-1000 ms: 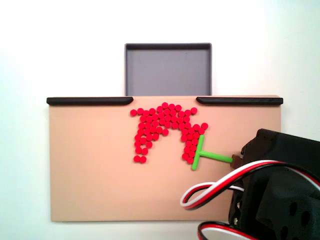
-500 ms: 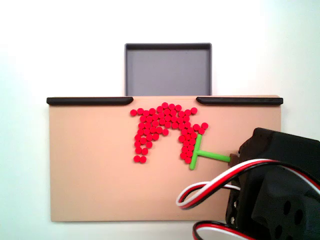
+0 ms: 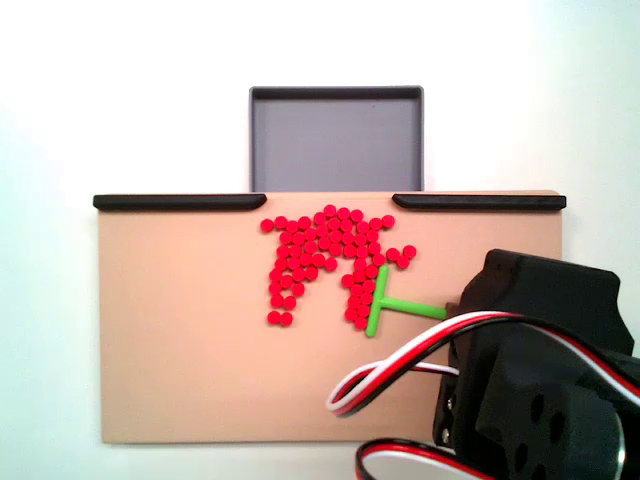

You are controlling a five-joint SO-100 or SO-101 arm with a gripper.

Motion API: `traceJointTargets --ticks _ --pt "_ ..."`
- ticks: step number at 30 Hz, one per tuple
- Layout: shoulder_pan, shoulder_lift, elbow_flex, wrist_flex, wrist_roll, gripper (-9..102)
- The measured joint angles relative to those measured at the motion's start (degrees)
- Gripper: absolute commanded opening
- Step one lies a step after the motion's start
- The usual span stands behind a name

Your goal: Gather the right side granules

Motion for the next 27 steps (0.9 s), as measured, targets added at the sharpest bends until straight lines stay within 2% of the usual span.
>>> traceJointTargets --ticks 27 --pt "0.44 1.67 0.09 0.44 1.32 0"
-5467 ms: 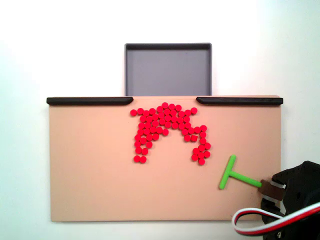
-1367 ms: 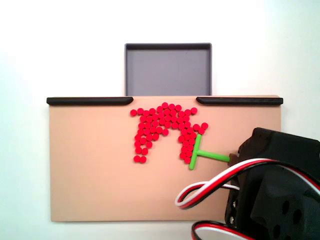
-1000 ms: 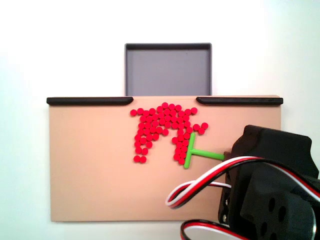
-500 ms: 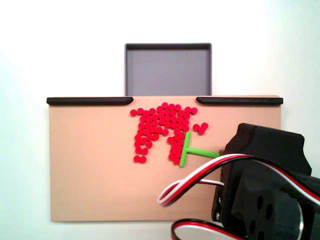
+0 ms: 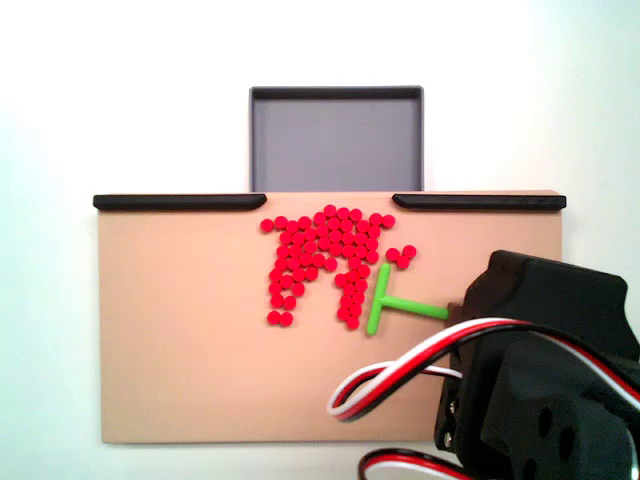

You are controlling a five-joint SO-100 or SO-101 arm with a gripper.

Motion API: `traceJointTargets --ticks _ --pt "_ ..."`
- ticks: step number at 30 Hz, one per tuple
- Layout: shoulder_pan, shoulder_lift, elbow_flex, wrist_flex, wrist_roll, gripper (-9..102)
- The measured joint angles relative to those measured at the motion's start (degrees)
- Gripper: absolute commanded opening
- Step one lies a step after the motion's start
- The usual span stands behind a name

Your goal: Gather the right side granules

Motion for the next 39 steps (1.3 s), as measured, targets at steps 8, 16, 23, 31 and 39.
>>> traceJointTargets --ticks 8,16,23,31,39 --pt "2.02 4.92 0.00 0.53 3.34 0" --pt "2.11 16.35 7.03 2.02 29.71 0" --pt "-2.20 27.69 15.91 2.55 57.13 0" --pt "-8.70 33.84 19.51 7.56 80.07 0" --pt "-11.69 37.79 24.26 7.56 88.86 0"
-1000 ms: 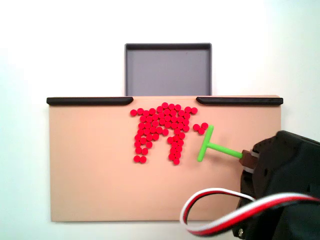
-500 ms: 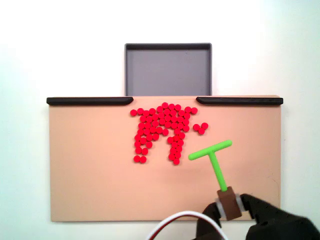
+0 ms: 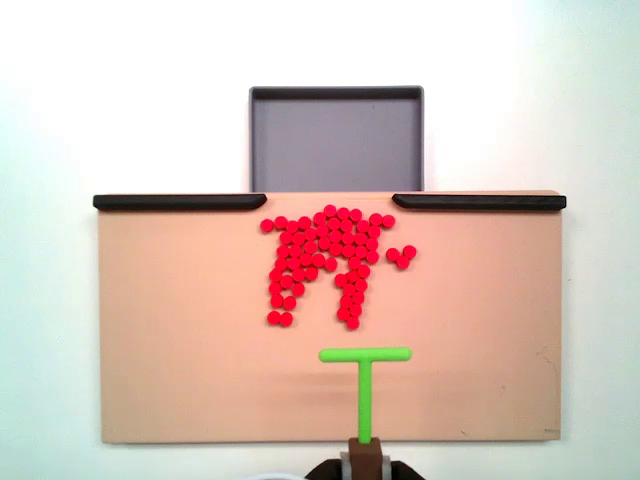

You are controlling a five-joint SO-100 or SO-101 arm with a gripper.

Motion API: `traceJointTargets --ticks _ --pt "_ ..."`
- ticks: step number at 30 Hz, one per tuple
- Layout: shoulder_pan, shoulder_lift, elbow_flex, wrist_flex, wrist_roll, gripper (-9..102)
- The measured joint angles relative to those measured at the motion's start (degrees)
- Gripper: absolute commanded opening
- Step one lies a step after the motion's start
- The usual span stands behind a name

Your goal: Gather the right side granules

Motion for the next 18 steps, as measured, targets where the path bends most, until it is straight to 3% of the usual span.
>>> traceJointTargets --ticks 18 --pt "-2.81 1.93 2.02 3.69 1.23 0"
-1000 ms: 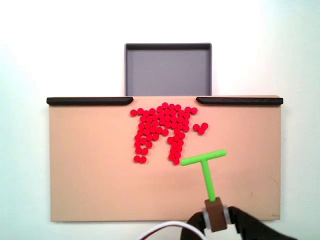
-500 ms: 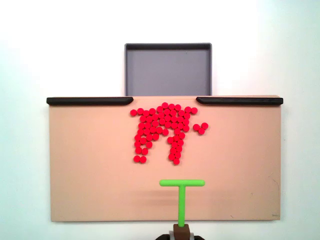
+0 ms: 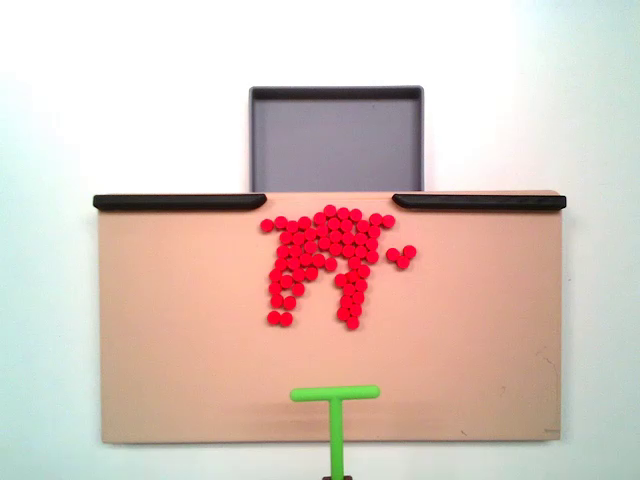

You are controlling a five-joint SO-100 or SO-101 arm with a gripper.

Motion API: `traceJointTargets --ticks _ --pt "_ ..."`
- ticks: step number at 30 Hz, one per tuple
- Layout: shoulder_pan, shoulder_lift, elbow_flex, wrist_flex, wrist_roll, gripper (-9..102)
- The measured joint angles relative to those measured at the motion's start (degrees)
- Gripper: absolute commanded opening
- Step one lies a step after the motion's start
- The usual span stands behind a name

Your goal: Gather the right side granules

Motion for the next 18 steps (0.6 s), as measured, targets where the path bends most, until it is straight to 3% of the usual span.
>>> traceJointTargets --ticks 18 --pt "0.70 0.18 0.00 -0.53 -2.02 0"
